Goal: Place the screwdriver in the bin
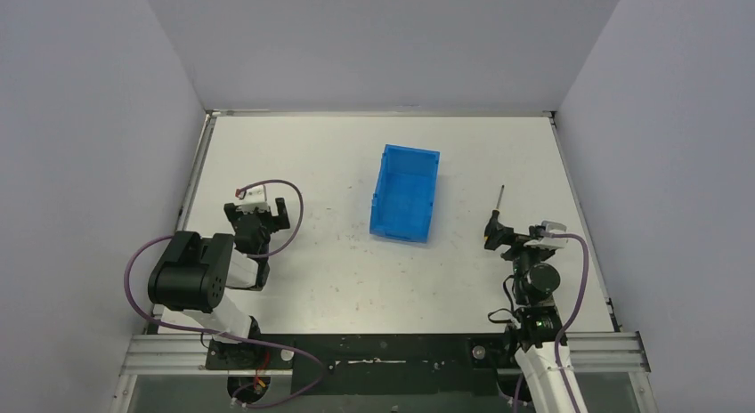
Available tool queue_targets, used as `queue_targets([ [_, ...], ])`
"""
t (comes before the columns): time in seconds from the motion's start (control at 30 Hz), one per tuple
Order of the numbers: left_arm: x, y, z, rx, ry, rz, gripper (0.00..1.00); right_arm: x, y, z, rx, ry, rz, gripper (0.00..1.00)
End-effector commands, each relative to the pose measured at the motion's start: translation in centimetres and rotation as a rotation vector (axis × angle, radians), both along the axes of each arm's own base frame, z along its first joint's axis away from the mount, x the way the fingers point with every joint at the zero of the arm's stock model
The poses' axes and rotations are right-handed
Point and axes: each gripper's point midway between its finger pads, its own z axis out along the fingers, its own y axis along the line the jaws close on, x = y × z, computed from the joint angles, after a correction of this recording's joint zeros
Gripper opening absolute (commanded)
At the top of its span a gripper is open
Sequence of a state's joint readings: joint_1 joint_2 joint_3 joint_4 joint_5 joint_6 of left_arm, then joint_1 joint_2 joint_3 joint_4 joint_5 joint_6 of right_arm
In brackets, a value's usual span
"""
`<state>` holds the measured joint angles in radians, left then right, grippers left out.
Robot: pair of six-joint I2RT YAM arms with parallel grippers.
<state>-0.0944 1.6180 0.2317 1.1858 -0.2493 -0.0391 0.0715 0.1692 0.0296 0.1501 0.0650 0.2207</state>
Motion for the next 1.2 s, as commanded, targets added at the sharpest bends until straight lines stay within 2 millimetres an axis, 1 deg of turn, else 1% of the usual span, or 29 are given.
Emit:
queue_targets([
  [0.0, 0.9, 0.0, 1.6, 0.001, -0.056, -0.003, 0.97, 0.5, -0.1, 3.7, 0.019, -0.072, -0.007, 1.00],
  [0.13, 0.9, 0.0, 1.6, 0.001, -0.056, -0.003, 0.97, 1.4, 0.5, 6.6, 0.015, -0.064, 0.019, 1.00],
  [0.17, 0.9, 0.0, 1.6, 0.002, -0.056, -0.003, 0.97, 1.7, 0.5, 7.9, 0.028, -0.067, 0.016, 1.00],
  [0.23, 0.9, 0.0, 1.6, 0.001, -0.056, -0.003, 0.97, 2.5, 0.3, 9.6, 0.071, -0.038, -0.004, 1.00],
  [0.3, 0.9, 0.1, 1.6, 0.001, -0.056, -0.002, 0.97, 3.7, 0.7, 11.0, 0.088, 0.011, 0.008, 1.00],
  [0.33, 0.9, 0.0, 1.6, 0.001, -0.056, -0.002, 0.97, 4.3, 1.0, 11.2, 0.079, 0.052, 0.021, 1.00],
  [0.4, 0.9, 0.0, 1.6, 0.001, -0.057, -0.002, 0.97, 6.1, 0.6, 10.4, 0.083, 0.191, -0.019, 1.00],
  [0.47, 0.9, 0.1, 1.6, 0.001, -0.055, -0.001, 0.97, 7.3, -0.4, 8.6, 0.088, 0.373, -0.101, 1.00],
  [0.5, 0.9, 0.1, 1.6, 0.002, -0.056, -0.002, 0.97, 7.6, -0.7, 7.0, 0.080, 0.483, -0.130, 1.00],
  [0.53, 0.9, 0.1, 1.6, 0.001, -0.057, -0.001, 0.97, 8.0, -0.9, 5.8, 0.075, 0.573, -0.151, 1.00],
  [0.57, 0.9, 0.1, 1.6, 0.001, -0.055, -0.002, 0.97, 7.9, -0.9, 4.2, 0.068, 0.673, -0.167, 1.00],
  [0.67, 0.9, 0.0, 1.6, 0.001, -0.056, -0.002, 0.97, 8.7, -0.6, 0.6, 0.052, 0.842, -0.164, 1.00],
  [0.77, 0.9, 0.0, 1.6, 0.002, -0.055, -0.003, 0.97, 9.4, -0.1, -2.6, 0.048, 0.929, -0.140, 1.00],
  [0.9, 0.9, 0.0, 1.6, 0.001, -0.056, -0.002, 0.97, 9.9, 0.4, -6.7, 0.045, 1.015, -0.120, 1.00],
  [1.0, 0.9, 0.0, 1.6, 0.001, -0.055, -0.003, 0.97, 9.6, 0.5, -9.9, 0.038, 1.094, -0.117, 1.00],
  [1.1, 0.9, 0.1, 1.6, 0.001, -0.055, -0.002, 0.97, 8.9, 0.5, -12.2, 0.032, 1.147, -0.121, 0.98],
  [1.17, 0.9, 0.0, 1.6, 0.001, -0.056, -0.003, 0.97, 8.6, 0.5, -13.1, 0.035, 1.155, -0.121, 0.92],
])
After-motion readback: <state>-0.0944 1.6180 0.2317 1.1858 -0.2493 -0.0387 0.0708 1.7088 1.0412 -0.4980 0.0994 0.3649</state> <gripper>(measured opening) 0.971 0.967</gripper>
